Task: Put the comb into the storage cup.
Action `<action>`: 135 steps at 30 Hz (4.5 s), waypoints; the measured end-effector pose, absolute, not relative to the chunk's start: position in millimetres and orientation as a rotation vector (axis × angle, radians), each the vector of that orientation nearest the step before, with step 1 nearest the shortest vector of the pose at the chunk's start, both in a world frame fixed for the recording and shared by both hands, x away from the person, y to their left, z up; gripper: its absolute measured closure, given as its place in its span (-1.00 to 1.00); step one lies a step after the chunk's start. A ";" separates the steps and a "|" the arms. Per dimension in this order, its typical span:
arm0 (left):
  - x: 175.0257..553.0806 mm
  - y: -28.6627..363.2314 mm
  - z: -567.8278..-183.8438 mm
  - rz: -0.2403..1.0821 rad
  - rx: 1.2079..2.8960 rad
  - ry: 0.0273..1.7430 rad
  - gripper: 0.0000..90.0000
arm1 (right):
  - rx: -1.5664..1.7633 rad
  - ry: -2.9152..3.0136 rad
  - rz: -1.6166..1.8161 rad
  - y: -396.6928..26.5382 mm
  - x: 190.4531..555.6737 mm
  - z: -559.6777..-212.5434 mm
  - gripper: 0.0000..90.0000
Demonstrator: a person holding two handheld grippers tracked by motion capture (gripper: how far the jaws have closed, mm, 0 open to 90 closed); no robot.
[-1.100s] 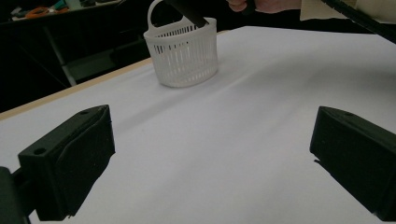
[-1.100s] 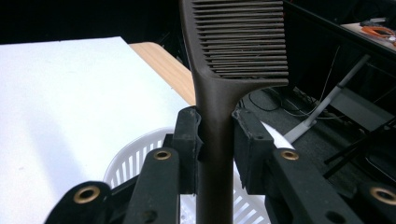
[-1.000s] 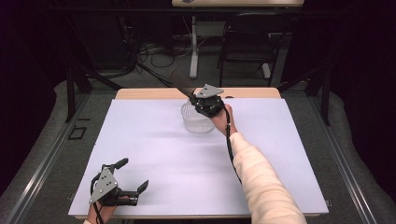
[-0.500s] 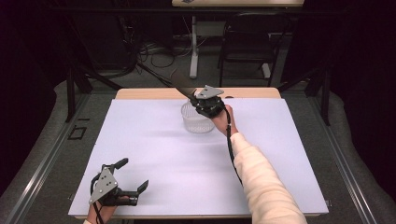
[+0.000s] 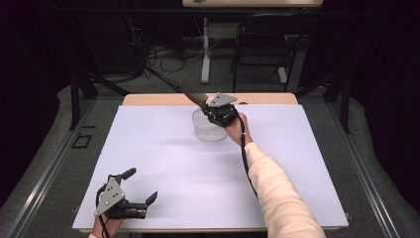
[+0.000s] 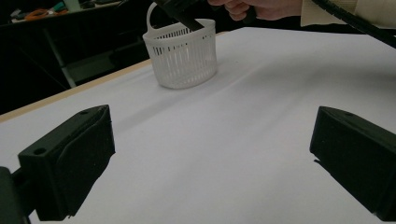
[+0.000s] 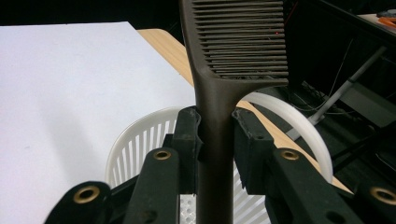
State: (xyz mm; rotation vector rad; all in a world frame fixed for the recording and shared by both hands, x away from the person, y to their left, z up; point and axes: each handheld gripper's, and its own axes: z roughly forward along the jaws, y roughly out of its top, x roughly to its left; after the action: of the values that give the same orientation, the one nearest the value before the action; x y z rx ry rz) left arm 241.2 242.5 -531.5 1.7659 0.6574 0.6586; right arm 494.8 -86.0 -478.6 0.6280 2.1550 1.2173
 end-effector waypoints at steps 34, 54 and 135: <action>241.0 242.7 -531.4 0.662 1.766 0.657 -1.00 | 0.635 2.213 1.153 -83.0 496.2 -486.7 0.60; 241.2 243.0 -531.3 0.663 1.765 0.657 -1.00 | 0.644 2.232 1.124 -81.8 495.0 -488.9 0.60; 241.2 243.0 -531.0 0.665 1.764 0.653 -1.00 | 0.778 2.436 1.155 -123.3 455.5 -447.8 -1.00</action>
State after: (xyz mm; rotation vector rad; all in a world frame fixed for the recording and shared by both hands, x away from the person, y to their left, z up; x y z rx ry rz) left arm 241.2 243.0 -531.0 1.7639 0.6526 0.6650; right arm 455.5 -123.3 -447.8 0.7782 2.4357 1.1550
